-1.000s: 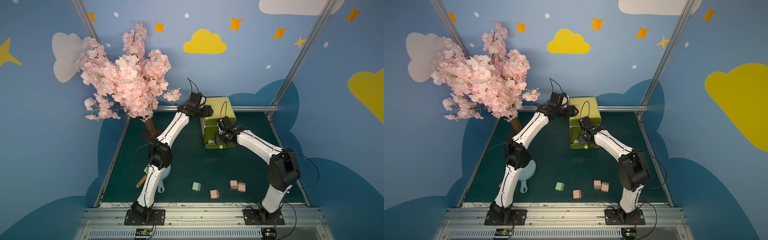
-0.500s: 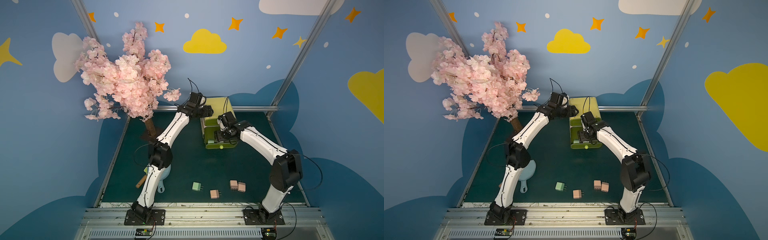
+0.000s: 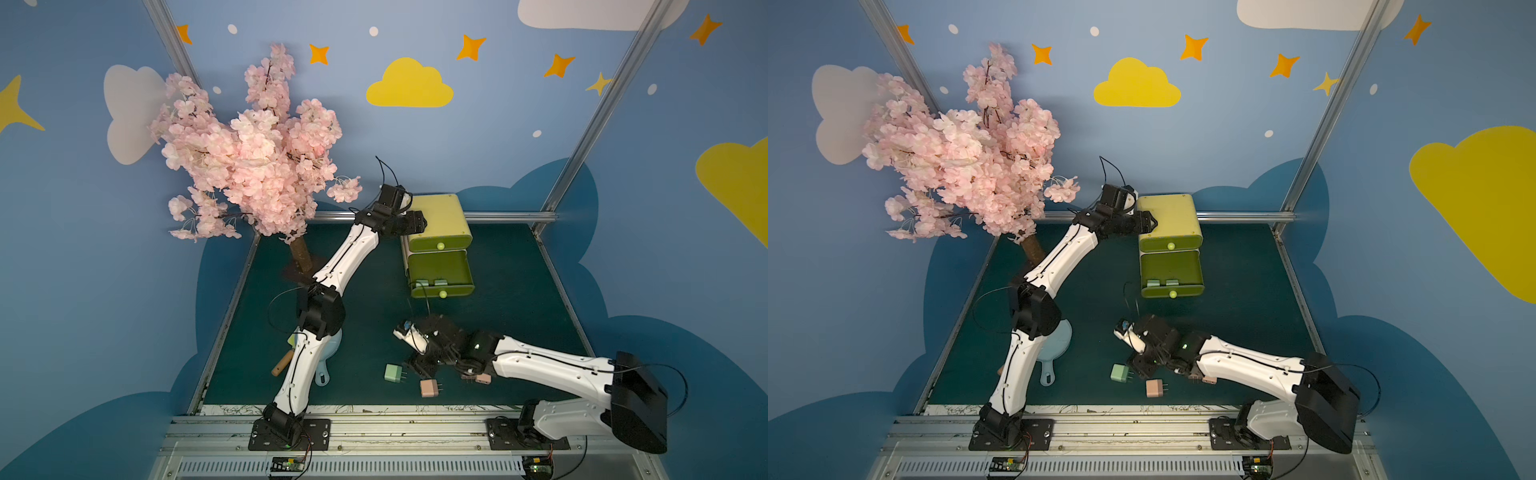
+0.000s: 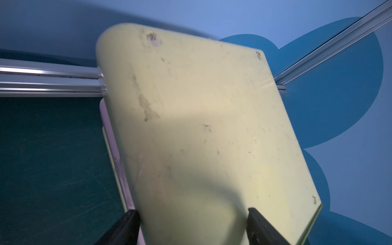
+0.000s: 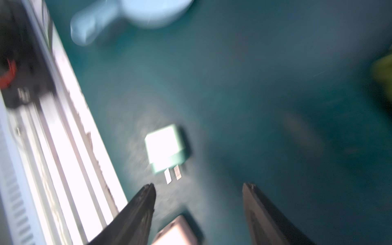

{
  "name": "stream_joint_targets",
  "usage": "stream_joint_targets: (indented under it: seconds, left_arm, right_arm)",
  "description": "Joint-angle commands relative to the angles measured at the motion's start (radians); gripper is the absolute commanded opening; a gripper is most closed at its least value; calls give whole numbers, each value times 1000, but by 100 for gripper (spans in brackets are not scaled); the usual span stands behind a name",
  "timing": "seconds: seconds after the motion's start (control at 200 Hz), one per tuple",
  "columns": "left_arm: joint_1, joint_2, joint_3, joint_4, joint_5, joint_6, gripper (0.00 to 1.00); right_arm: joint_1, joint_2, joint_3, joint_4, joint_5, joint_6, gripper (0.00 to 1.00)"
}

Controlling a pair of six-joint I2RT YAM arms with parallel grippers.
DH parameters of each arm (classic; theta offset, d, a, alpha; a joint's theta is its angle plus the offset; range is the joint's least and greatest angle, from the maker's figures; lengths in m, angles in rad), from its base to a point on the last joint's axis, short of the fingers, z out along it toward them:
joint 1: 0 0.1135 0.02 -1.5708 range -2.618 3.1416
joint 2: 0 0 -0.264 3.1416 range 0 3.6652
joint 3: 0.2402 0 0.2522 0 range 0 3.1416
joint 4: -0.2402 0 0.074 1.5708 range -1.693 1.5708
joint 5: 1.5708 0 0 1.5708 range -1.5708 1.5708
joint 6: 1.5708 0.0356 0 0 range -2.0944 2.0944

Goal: Place the plugs into the drawer by color
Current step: Pick up the plug from the center of the board.

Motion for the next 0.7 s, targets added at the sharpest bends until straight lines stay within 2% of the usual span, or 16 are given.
stream_joint_targets:
  seconds: [0.0, 0.145, 0.26, 0.4, 0.566, 0.696]
  left_arm:
    - [-11, 28, 6, -67, -7, 29, 80]
    - [-14, 27, 7, -68, -4, 28, 80]
    - [-17, 23, 7, -71, -9, 31, 80]
    - [-19, 22, 6, -70, -10, 31, 80]
    - [-21, 25, 8, -67, -7, 31, 80]
    - [-22, 26, 8, -67, -7, 30, 80]
  right_arm:
    - [59, 74, 24, 133, 60, 26, 70]
    - [113, 238, 131, 64, 79, -2, 70]
    - [124, 291, 155, 81, 46, -6, 72]
    - [122, 359, 190, 63, 70, -16, 72]
    - [122, 400, 203, 57, 66, -11, 60]
    - [122, 380, 207, 35, 85, -5, 44]
